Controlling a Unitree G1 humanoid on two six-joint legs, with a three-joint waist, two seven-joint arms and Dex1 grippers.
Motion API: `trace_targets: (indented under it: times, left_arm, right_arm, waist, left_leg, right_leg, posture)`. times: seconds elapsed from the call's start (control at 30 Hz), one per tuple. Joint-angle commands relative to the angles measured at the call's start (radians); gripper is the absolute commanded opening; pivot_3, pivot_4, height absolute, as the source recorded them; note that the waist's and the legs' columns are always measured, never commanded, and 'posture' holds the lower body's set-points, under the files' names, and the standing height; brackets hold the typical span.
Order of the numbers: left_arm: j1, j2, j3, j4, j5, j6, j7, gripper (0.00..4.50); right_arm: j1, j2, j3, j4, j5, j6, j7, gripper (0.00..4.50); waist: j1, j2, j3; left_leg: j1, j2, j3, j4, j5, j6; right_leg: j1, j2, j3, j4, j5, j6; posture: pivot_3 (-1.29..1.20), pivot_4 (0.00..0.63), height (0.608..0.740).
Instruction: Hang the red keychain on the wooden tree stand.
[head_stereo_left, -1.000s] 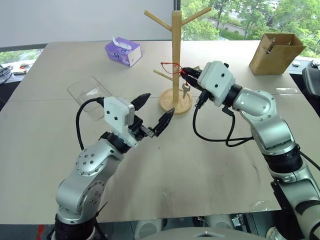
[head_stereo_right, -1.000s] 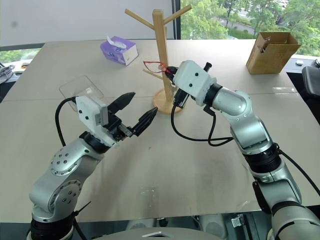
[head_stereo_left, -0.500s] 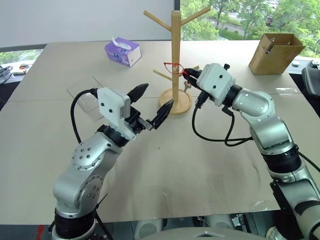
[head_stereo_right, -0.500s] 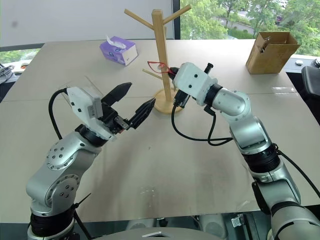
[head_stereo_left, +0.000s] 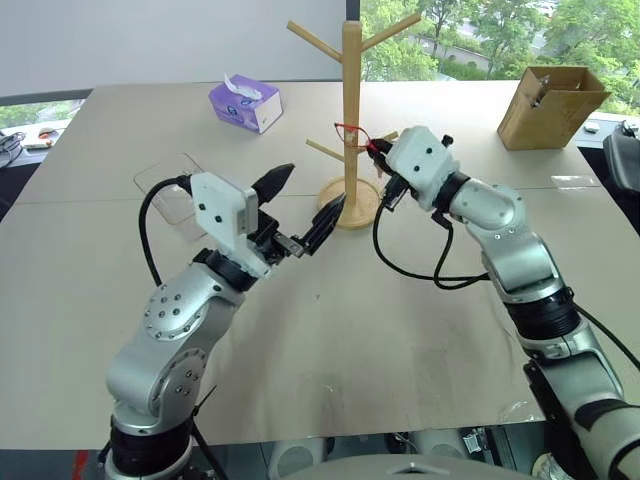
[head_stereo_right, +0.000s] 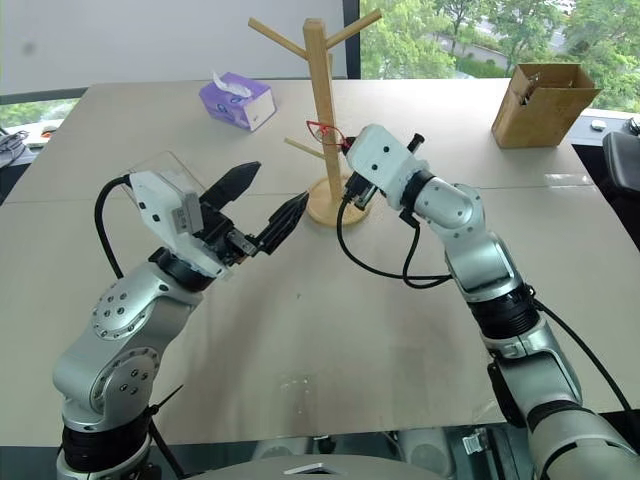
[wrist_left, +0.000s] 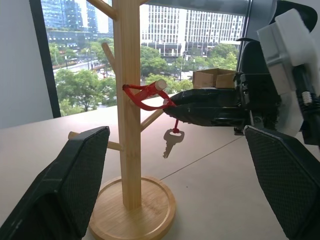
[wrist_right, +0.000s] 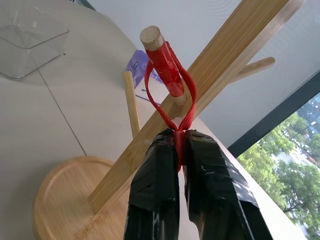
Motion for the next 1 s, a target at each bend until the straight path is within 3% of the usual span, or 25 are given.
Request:
trace_targets:
  times: [0.03,0.13,0.17,0.33,0.5,0.77,1.0]
  left_arm:
    - [-0.002,-0.006,-0.006,-0.029,0.000,-0.010,0.009,4.50]
    - [0.001,-0.003,-0.015,-0.022,0.027,-0.010,0.018,4.50]
    - [0.004,-0.002,-0.021,-0.016,0.039,-0.007,0.022,4.50]
    - [0.000,-0.040,-0.030,0.075,0.132,0.008,0.118,4.50]
    - [0.016,-0.137,-0.027,0.224,0.228,-0.080,0.200,4.50]
    - [0.070,-0.235,-0.023,0.428,0.409,-0.305,0.290,4.50]
    - [0.107,-0.268,-0.004,0.500,0.442,-0.413,0.284,4.50]
  right_arm:
    - [-0.027,0.019,-0.048,-0.001,0.004,-0.021,-0.029,1.49]
    - [-0.014,0.030,-0.074,-0.004,0.021,-0.027,-0.042,3.04]
    - [0.006,0.029,-0.098,-0.020,0.049,-0.020,-0.034,3.32]
    - [0.182,-0.028,-0.249,-0.100,0.175,0.054,0.010,3.32]
    - [0.331,0.037,-0.409,-0.041,0.256,0.024,-0.101,3.32]
    - [0.444,0.127,-0.456,0.146,0.232,-0.186,-0.207,3.32]
    - [0.471,0.126,-0.462,0.234,0.223,-0.306,-0.235,3.32]
  waist:
    - [0.000,0.000,0.000]
    - [0.000,0.000,0.000]
    - [0.001,0.000,0.000]
    - [0.017,-0.001,0.000]
    - [0.020,-0.001,0.000]
    - [0.020,-0.001,-0.001]
    - [0.022,-0.001,-0.001]
  left_leg:
    - [0.000,0.000,0.000,0.000,0.000,0.000]
    - [0.000,0.000,0.000,0.000,0.000,0.000]
    - [0.000,0.000,0.000,0.000,0.000,0.000]
    - [0.000,0.000,-0.001,0.000,0.000,0.000]
    - [0.002,-0.001,-0.001,0.001,0.000,0.000]
    - [0.010,-0.001,0.004,-0.002,-0.001,0.002]
    - [0.011,0.001,0.005,-0.002,-0.002,0.004]
  right_leg:
    - [0.000,0.000,0.000,0.000,0.000,0.000]
    - [0.000,0.000,0.000,0.000,0.000,0.000]
    - [0.000,0.000,0.000,0.000,0.000,0.000]
    - [0.003,-0.001,-0.002,-0.001,0.000,0.000]
    - [0.004,0.000,-0.001,0.000,0.000,0.000]
    - [0.007,0.002,0.004,-0.001,0.000,0.000]
    - [0.008,0.002,0.004,0.000,0.000,0.000]
  posture:
    - [0.00,0.150,0.740]
    - [0.00,0.150,0.740]
    - [0.00,0.150,0.740]
    - [0.00,0.150,0.740]
    - [0.00,0.150,0.740]
    - [0.00,0.150,0.740]
    - [0.00,0.150,0.740]
